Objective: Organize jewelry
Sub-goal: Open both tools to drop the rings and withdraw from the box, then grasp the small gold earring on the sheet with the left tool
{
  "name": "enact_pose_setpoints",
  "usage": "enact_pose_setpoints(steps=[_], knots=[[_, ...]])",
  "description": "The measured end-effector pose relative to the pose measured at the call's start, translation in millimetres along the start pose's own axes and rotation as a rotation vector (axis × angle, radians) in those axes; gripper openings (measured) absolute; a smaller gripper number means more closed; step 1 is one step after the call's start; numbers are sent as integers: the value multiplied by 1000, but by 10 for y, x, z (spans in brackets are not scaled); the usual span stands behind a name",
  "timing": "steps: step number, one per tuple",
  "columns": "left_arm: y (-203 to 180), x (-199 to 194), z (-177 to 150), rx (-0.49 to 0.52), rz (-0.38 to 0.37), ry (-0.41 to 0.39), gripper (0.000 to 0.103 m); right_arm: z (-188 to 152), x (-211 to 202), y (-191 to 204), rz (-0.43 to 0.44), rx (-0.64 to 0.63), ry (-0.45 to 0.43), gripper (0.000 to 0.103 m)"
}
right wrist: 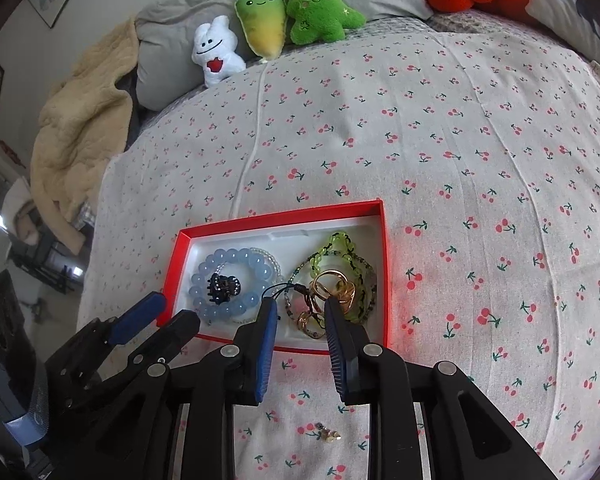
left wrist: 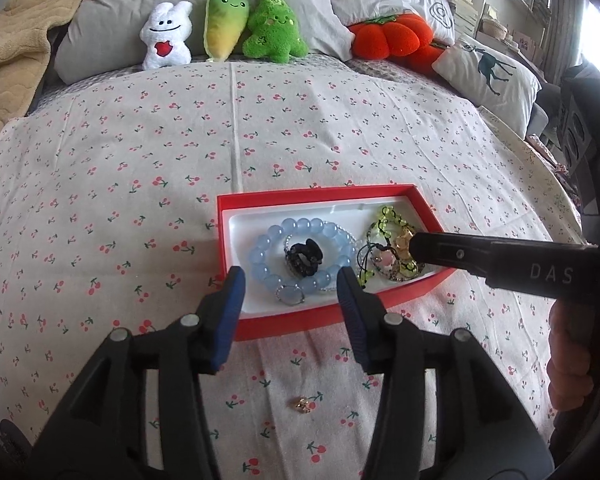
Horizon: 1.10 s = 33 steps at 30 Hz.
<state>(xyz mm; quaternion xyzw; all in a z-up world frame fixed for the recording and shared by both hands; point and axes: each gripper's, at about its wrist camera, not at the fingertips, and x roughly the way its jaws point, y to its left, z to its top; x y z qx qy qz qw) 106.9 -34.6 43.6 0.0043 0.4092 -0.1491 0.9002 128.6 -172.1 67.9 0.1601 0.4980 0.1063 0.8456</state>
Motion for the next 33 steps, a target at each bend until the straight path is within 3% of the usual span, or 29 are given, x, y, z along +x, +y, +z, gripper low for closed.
enact_pose_setpoints(steps=[2, 7, 12, 15, 17, 25, 29, 33], knots=[[27, -66, -21, -11, 8, 5, 58, -26, -82, 10, 1, -9, -19, 62], [116, -200, -148, -48, 47, 47, 80, -133, -277, 39, -30, -58, -48, 63], [150, -240, -377, -66, 82, 118, 86, -302, -362, -8, -86, -82, -35, 65], [144, -231, -558, -51, 108, 161, 90, -451, -368, -36, -129, -106, -18, 75], [150, -221, -673, -40, 119, 181, 92, -579, -362, -49, -155, -131, 0, 81], [194, -156, -1041, -4, 121, 240, 92, -1083, -122, -46, -268, -261, 82, 83], [169, -156, -1115, 33, 105, 236, 92, -1258, 19, -25, -281, -308, 125, 83], [167, -163, -1098, 31, 46, 229, 92, -1300, 56, -22, -275, -335, 113, 92]])
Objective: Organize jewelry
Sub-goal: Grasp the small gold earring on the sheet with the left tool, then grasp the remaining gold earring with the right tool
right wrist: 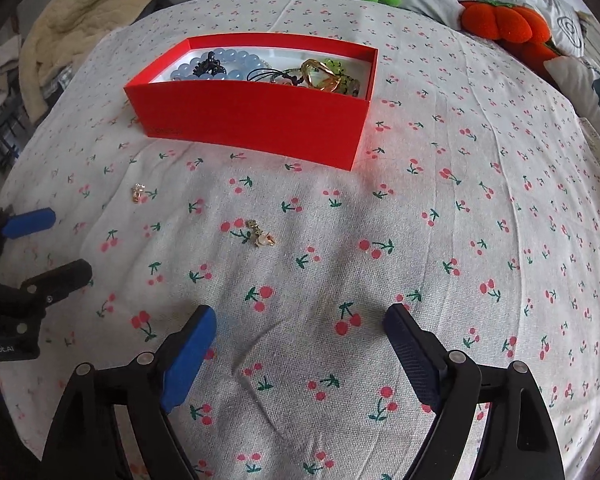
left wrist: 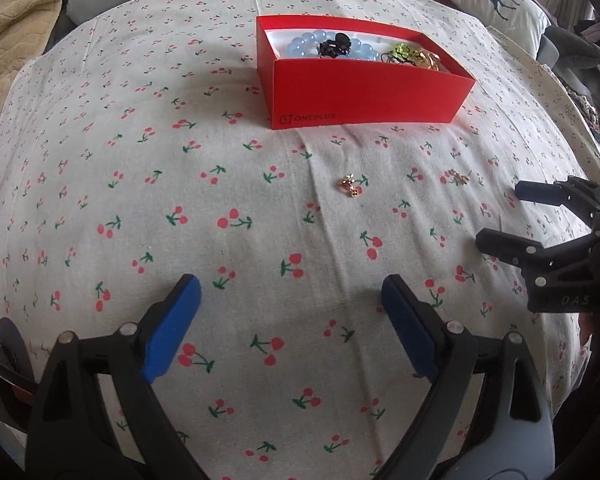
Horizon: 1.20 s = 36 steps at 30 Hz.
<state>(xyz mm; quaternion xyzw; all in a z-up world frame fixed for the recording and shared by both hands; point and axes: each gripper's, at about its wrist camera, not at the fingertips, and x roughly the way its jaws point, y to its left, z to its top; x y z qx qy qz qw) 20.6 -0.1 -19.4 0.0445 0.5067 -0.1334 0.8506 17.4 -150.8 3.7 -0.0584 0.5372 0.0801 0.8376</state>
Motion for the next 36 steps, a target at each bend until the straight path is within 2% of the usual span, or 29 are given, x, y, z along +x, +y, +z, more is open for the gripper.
enact_pose_setpoints(steps=[2, 7, 10, 15, 20, 25, 33, 36], knots=[[-16, -2, 26, -3, -44, -4, 89, -12, 36, -32, 13, 7, -8, 102], [-130, 33, 123, 19, -91, -16, 55, -16, 68, -15, 0, 1, -16, 103], [-163, 92, 197, 14, -109, -19, 43, -20, 68, -6, 1, -6, -13, 103], [-201, 206, 318, -14, -135, -20, 35, 4, 80, -7, 11, -21, 10, 103], [-238, 285, 405, -29, -125, -23, 25, 34, 103, -31, 23, -34, 23, 103], [-264, 326, 453, -21, -79, -25, 7, 76, 127, -43, 33, -49, 31, 103], [-228, 274, 434, -27, -50, -28, 5, 210, 180, -91, 39, -11, 40, 102], [-170, 239, 401, -39, -48, -24, 5, 277, 200, -74, 29, -9, 36, 96]])
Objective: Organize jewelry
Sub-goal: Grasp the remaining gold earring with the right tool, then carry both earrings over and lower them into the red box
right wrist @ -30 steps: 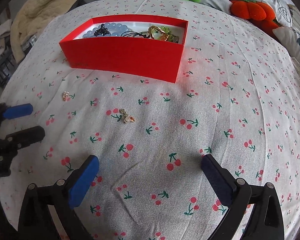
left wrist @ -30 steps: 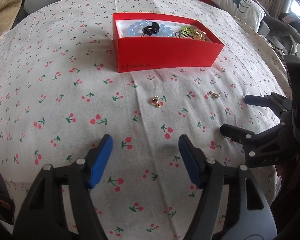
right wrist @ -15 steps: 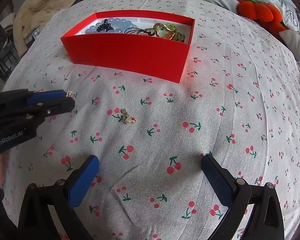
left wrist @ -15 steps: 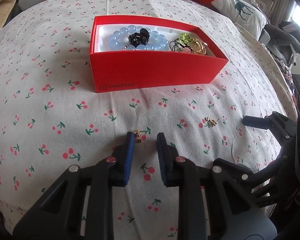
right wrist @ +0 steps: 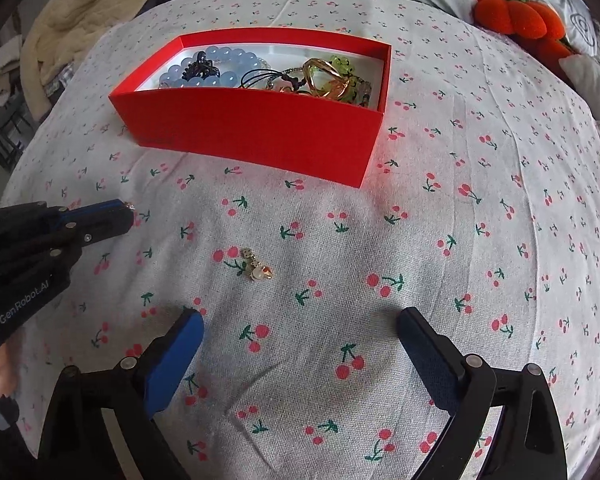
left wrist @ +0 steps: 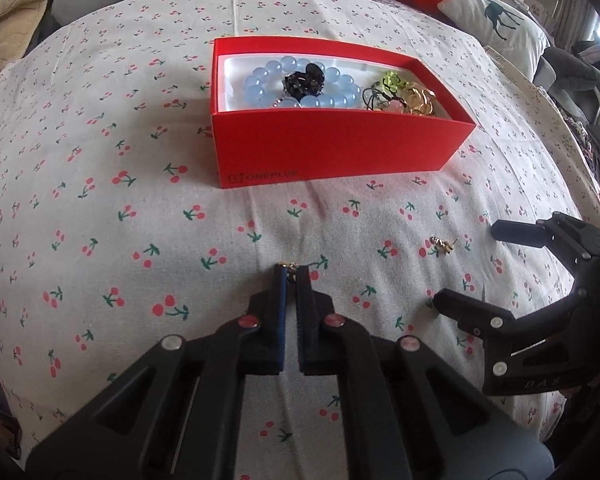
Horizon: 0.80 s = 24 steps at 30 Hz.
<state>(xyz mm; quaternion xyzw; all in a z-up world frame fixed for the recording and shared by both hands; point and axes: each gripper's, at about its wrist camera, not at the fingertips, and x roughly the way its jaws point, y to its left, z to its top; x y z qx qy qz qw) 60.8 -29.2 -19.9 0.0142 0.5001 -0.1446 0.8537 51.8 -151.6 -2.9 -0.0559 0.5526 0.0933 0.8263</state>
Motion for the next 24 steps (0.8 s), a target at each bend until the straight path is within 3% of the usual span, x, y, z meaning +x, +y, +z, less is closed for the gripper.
enact_pose_setpoints(steps=[4, 8, 12, 17, 20, 24], knots=[[95, -61, -37, -24, 7, 5, 5, 94, 29, 31, -13, -3, -7, 83], [188, -110, -75, -46, 4, 10, 5, 182, 52, 75, 2, -1, -13, 58], [268, -167, -118, -58, 1, 12, 5, 222, 80, 141, -1, -12, -18, 45], [359, -225, -159, -78, -4, 15, 5, 280, 93, 144, 21, 4, -17, 22], [382, -257, -171, -84, -8, 13, 5, 304, 97, 140, 24, 16, -15, 12], [397, -299, -182, -85, -11, 10, 5, 262, 49, 201, 25, 37, -12, 9]])
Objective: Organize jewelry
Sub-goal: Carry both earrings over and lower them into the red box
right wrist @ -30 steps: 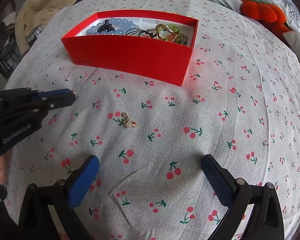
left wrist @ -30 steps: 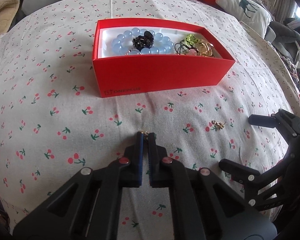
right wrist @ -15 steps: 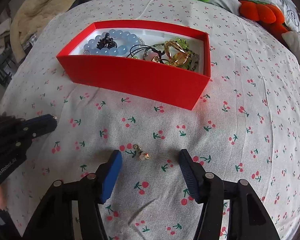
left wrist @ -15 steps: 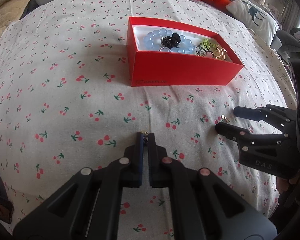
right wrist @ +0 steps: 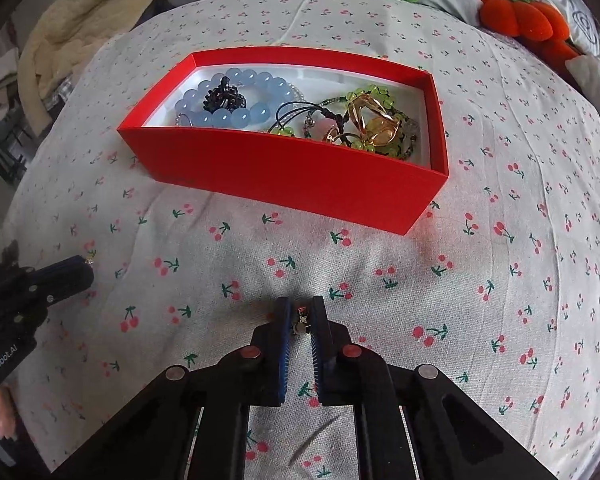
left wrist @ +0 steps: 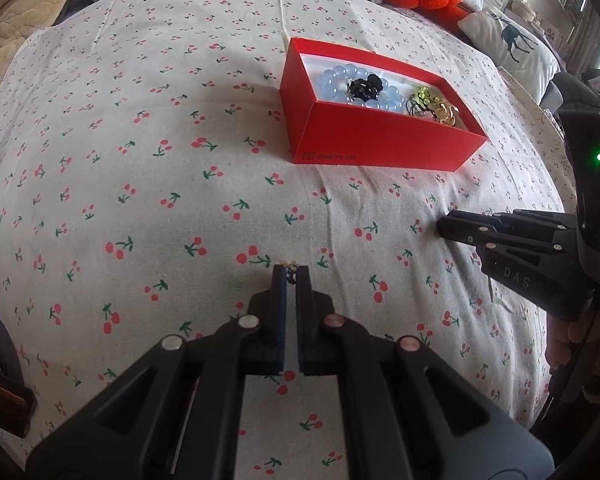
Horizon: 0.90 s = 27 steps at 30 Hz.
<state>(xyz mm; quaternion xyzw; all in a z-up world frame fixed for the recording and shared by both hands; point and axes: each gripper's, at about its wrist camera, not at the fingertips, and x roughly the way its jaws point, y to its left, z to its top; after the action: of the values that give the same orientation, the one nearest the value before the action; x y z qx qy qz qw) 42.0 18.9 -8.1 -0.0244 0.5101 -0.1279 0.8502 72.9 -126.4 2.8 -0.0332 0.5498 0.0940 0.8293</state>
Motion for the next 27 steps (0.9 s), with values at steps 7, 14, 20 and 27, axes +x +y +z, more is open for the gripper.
enact_pose_setpoints(steps=[7, 14, 20, 27], knots=[[10, -78, 15, -3, -15, -6, 5, 0, -40, -13, 6, 21, 2, 9], [10, -137, 85, -14, -40, -19, 5, 5, -134, -64, 54, 78, 7, 9], [-8, -161, 176, -34, -62, -28, 5, 48, -284, -133, 104, 116, -15, 9], [-38, -236, 315, -52, -82, -52, 5, 98, -475, -265, 151, 176, -51, 9]])
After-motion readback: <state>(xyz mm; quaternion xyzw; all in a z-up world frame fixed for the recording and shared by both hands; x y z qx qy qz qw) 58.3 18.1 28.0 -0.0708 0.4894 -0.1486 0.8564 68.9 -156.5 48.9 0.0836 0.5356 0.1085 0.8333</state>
